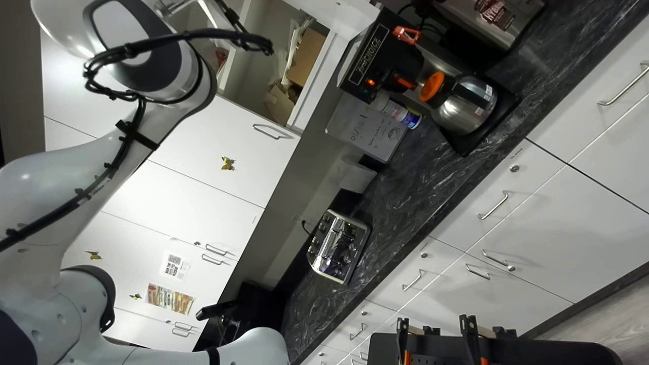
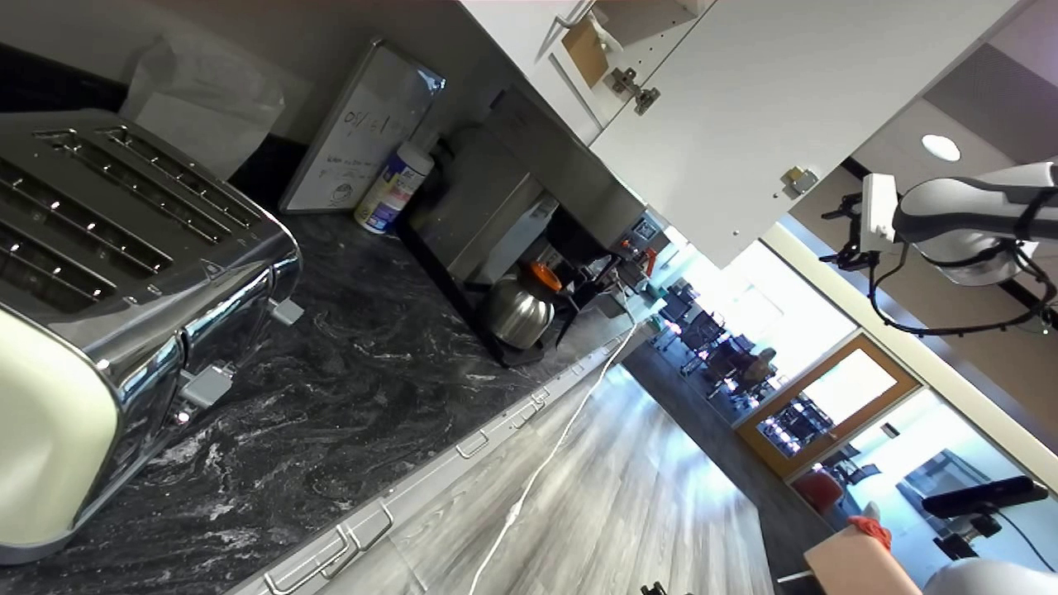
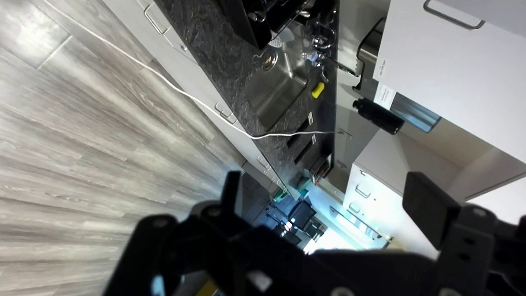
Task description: Close the open upper cabinet door
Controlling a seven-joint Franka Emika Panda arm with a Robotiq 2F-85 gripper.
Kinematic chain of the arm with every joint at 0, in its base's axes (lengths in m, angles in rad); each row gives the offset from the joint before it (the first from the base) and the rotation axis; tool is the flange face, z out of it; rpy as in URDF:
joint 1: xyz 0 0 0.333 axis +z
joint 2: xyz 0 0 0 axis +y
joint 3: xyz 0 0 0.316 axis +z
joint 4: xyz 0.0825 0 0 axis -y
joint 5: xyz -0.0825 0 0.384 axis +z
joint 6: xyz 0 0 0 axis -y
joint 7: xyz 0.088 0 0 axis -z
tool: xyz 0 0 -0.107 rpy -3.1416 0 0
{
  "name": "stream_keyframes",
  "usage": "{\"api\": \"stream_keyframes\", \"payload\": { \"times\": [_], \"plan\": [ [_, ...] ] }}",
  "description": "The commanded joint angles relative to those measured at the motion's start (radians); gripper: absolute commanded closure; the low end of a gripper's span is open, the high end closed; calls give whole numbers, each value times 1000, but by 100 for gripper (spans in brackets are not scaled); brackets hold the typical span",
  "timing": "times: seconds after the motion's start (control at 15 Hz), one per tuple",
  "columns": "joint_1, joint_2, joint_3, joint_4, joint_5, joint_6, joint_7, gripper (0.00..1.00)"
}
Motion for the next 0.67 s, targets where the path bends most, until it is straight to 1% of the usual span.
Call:
{"api": "stream_keyframes", "payload": {
  "times": [0.0, 0.07, 0.13, 0.2, 0.27, 0.33, 0.4, 0.47, 0.6],
  "plan": [
    [190, 88, -161, 115, 136, -51, -110, 0],
    [234, 100, -202, 131, 174, -59, -139, 0],
    [272, 111, -239, 146, 205, -60, -160, 18],
    [310, 119, -274, 158, 241, -64, -189, 28],
    [344, 124, -306, 167, 274, -65, -214, 34],
    [372, 129, -334, 178, 301, -68, -234, 44],
    [393, 131, -355, 187, 334, -75, -259, 51],
    [410, 134, -373, 196, 356, -82, -275, 59],
    [435, 136, -401, 212, 409, -108, -311, 73]
  ]
}}
